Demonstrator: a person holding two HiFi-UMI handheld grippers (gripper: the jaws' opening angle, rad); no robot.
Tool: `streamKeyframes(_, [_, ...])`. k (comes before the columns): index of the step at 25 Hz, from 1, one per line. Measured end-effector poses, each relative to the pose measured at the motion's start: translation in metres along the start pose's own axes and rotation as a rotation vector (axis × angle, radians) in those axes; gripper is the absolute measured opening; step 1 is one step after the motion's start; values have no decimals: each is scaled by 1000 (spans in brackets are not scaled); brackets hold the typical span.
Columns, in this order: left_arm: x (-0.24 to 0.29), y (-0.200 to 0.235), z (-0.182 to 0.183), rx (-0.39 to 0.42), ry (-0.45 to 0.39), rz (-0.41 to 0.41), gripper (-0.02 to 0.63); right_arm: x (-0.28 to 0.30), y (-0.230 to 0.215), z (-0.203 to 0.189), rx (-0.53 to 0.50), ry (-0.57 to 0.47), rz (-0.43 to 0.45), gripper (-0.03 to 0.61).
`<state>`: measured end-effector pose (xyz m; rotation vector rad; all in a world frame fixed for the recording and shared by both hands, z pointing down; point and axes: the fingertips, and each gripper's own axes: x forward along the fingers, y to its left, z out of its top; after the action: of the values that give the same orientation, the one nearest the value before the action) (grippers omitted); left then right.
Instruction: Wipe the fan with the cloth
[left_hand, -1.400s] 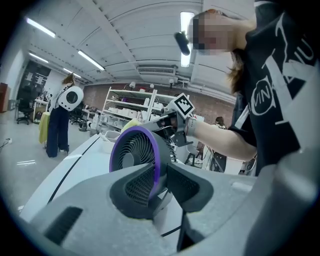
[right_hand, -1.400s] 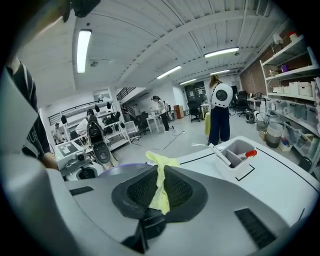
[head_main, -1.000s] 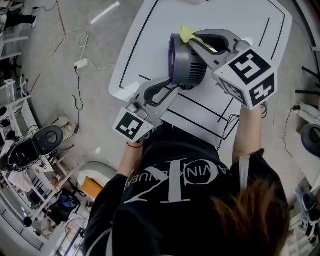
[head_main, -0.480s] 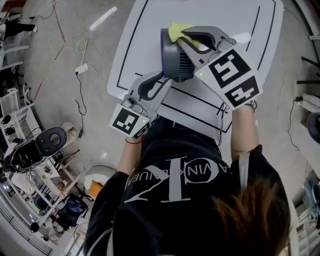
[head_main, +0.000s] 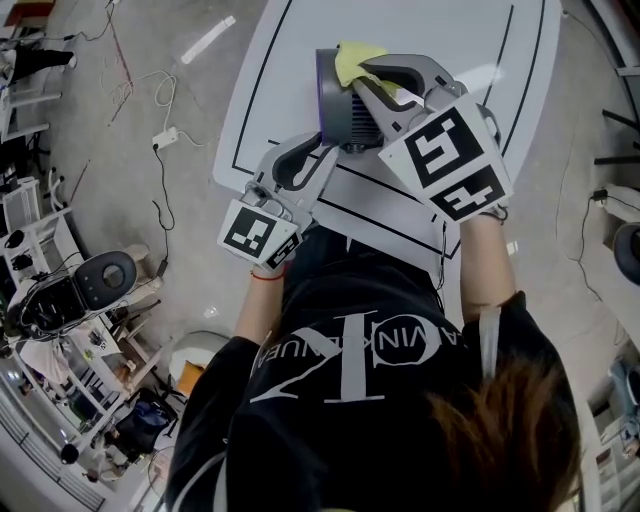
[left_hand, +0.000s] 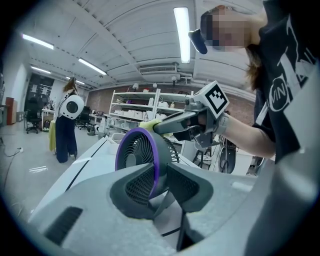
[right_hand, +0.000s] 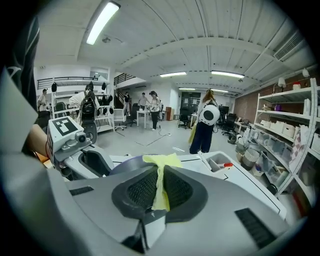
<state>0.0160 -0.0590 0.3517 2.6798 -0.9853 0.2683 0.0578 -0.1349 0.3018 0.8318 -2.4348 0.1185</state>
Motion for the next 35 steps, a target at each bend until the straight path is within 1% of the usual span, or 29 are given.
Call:
streamKeyframes(5, [2, 5, 0, -15, -4, 8, 92, -3, 3, -3, -2, -8, -2, 31])
streamKeyframes(11, [-2, -5, 1, -50, -20, 7, 96, -21, 19, -6, -18, -15, -3, 31])
streamKeyframes(21, [-5, -1, 5, -47, -15, 15, 97, -26, 43, -8, -41, -2, 18, 31])
streamKeyframes(35, [0, -9, 7, -51, -10, 20, 97, -40, 66, -31, -45, 32, 47, 31])
